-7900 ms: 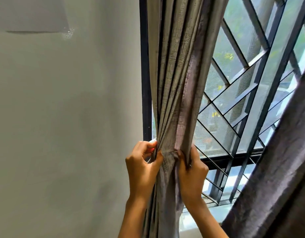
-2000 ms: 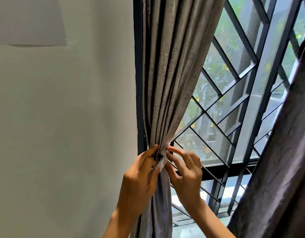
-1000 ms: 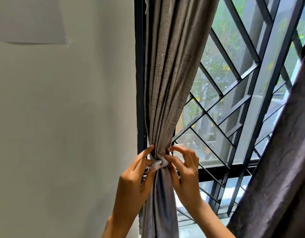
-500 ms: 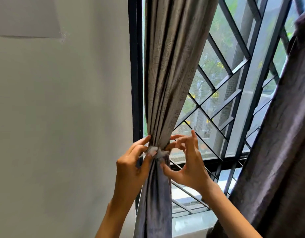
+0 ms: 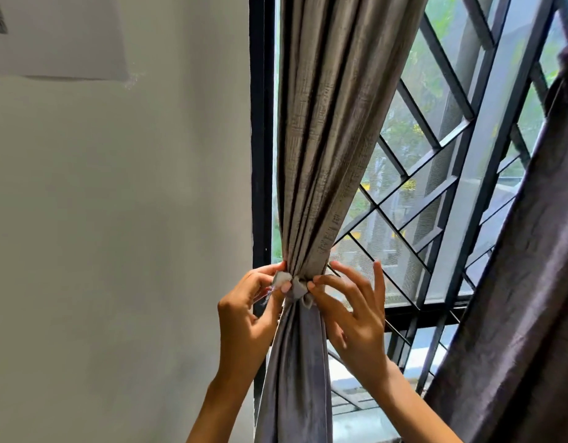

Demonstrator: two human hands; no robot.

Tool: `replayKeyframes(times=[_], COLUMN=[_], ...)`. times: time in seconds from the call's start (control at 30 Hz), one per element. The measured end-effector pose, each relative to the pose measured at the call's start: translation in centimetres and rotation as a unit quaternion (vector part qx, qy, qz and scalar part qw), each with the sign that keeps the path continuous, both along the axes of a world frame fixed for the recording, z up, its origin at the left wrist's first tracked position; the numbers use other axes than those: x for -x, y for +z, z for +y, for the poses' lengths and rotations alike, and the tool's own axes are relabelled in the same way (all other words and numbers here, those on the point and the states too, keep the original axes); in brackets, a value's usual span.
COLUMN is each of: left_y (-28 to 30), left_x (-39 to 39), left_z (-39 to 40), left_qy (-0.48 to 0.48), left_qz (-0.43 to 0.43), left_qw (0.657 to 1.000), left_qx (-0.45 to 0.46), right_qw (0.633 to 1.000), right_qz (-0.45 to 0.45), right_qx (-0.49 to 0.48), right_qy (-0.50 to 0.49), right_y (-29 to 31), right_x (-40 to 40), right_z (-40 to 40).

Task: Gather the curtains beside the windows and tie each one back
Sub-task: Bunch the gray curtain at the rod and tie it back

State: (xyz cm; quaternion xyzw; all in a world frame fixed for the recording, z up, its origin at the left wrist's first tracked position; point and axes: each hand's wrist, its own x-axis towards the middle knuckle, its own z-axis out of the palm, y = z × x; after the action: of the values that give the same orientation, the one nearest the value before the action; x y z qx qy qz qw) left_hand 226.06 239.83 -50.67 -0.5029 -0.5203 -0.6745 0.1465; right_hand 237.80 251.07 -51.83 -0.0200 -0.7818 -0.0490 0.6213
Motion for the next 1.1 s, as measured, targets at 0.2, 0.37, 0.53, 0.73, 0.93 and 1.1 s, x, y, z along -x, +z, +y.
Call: replayKeyframes(times=[0.2, 0.37, 0.53, 0.73, 0.93, 1.1], left_y=[0.0, 0.0, -0.1, -0.2, 0.1, 0.4], left_x=[-0.6, -0.7, -0.9, -0.4, -0.4, -1.5], left_z=[0.1, 0.3, 0.4, 0.5, 0.5, 0.4], left_qy=[-0.012, -0.008, -0.001, 0.068, 0.108, 0.084], left_qz=[-0.022, -0.027, -0.017, 0.024, -0.019, -0.071], left_qw=[1.000, 1.000, 1.000, 0.997, 0.994, 0.994], left_qx=[-0.002, 0.003, -0.001, 0.009, 0.011, 0.010], right_qw=[1.000, 0.998, 0.997, 0.990, 0.977, 0.991], right_qz=[0.014, 0.038, 0.043, -0.051, -0.185, -0.061], right_qx=[0.023, 0.026, 0.061, 0.127, 0.090, 0.115], right_qy=[-0.007, -0.044, -0.020, 0.035, 0.050, 0.022], right_y=[-0.5, -0.7, -0.3, 0.4, 2.3, 0.4], right_x=[0.5, 1.2, 1.0, 0.4, -1.7, -0.9], right_z=[-0.1, -0.4, -0.2, -0.7, -0.3, -0.1])
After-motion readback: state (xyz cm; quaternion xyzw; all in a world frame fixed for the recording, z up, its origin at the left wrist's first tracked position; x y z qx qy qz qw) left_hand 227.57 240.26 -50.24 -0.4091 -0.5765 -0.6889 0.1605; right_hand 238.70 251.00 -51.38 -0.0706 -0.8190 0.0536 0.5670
